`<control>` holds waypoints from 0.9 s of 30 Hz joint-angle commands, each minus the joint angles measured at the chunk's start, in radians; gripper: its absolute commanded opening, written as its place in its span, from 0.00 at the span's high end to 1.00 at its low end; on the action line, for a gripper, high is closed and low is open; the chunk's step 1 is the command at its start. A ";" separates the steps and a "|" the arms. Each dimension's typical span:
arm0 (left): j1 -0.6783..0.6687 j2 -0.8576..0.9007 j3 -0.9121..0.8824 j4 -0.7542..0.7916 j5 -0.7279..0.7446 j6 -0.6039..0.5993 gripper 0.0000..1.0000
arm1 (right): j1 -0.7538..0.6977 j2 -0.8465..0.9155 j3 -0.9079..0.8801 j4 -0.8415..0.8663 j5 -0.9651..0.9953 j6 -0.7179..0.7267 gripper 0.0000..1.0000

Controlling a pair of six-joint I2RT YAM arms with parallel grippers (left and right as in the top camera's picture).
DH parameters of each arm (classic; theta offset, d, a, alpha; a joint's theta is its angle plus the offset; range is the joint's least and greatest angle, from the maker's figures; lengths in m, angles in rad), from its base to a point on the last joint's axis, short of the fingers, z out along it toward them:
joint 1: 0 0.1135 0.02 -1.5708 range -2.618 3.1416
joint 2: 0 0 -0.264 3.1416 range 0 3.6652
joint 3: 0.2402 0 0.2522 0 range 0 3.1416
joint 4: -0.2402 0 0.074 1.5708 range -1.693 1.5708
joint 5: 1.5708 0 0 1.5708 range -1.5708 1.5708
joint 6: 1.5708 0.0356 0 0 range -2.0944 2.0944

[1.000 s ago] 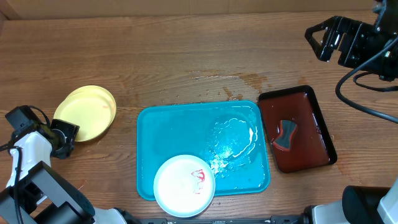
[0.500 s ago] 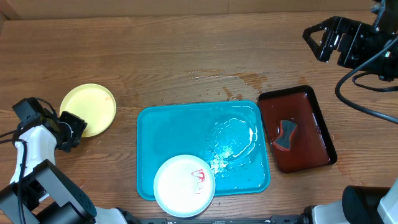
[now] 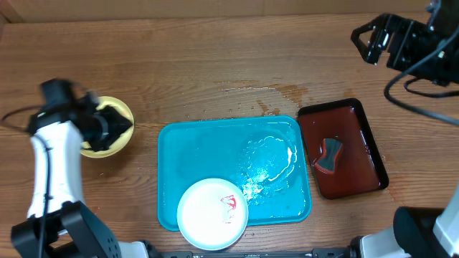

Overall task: Clean dirty plates on tray and stack at the side
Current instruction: 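Release the stacked plate and move the left gripper to the white plate, then grasp the rim of the white plate with the left gripper and drag it up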

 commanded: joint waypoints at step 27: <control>-0.648 0.135 -0.026 -0.414 -0.284 -0.039 0.22 | -0.002 0.034 -0.442 0.006 0.163 0.044 0.00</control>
